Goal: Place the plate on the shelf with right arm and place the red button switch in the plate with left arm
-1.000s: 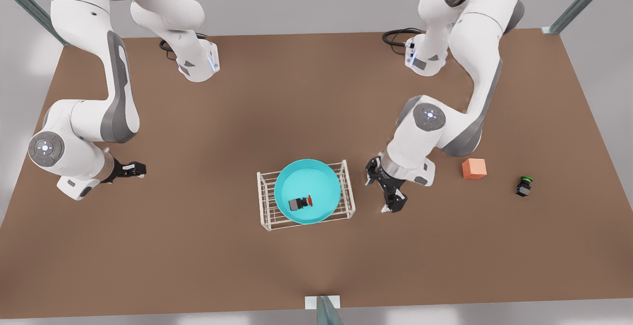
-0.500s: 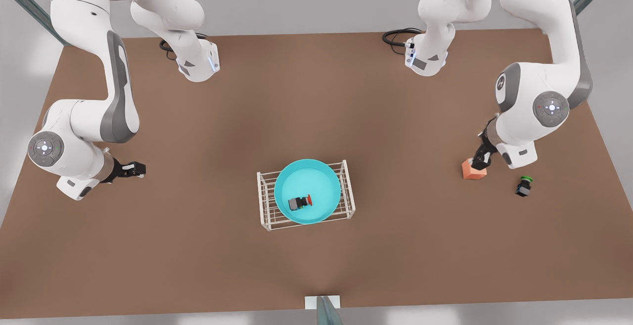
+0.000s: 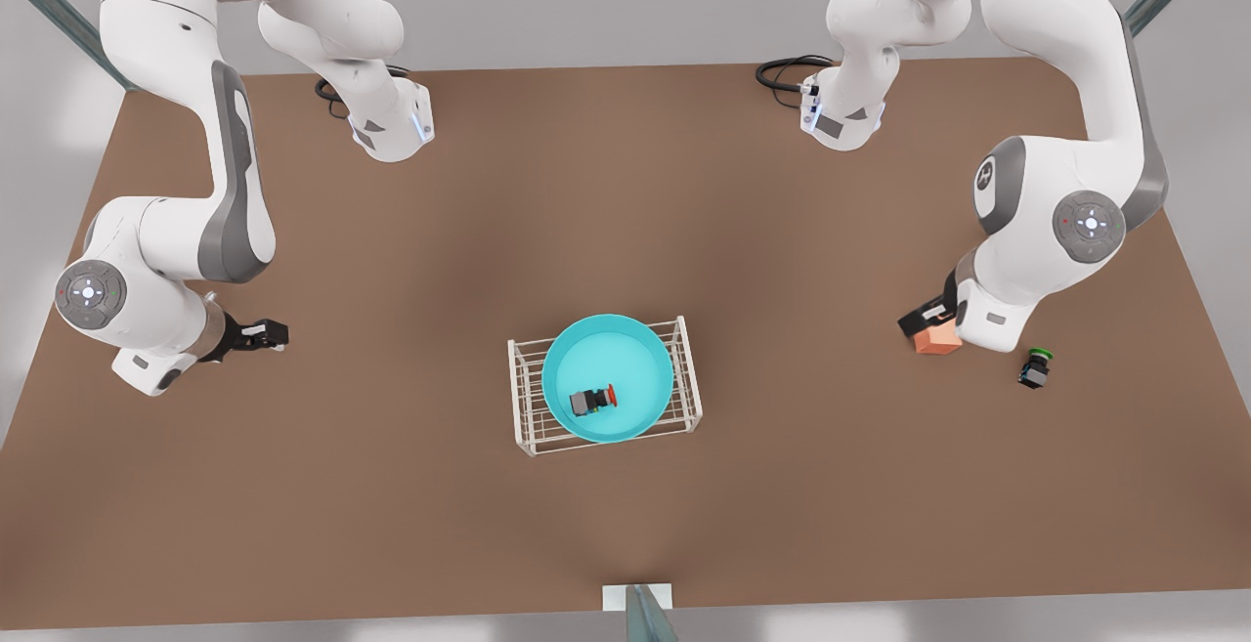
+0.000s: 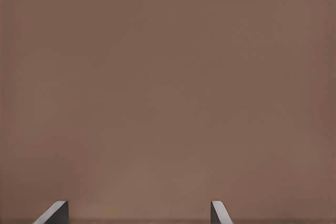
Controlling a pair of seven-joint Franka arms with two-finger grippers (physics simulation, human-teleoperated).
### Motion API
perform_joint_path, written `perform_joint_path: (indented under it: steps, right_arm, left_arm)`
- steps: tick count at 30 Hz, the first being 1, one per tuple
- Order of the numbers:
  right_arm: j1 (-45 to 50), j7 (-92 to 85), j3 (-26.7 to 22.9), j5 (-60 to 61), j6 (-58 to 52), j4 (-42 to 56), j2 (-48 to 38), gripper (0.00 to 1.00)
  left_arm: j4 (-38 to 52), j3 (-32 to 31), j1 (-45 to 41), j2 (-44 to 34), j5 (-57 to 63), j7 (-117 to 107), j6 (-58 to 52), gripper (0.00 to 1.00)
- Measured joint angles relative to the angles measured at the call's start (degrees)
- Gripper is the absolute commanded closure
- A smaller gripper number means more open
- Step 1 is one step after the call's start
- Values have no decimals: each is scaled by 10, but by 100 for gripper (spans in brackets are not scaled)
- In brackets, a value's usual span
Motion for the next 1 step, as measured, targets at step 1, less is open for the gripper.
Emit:
perform_joint_path:
  steps: [1]
  right_arm:
    - [0,0,0,0,0,0,2,0]
  left_arm:
    - [0,0,0,0,0,15,0,0]
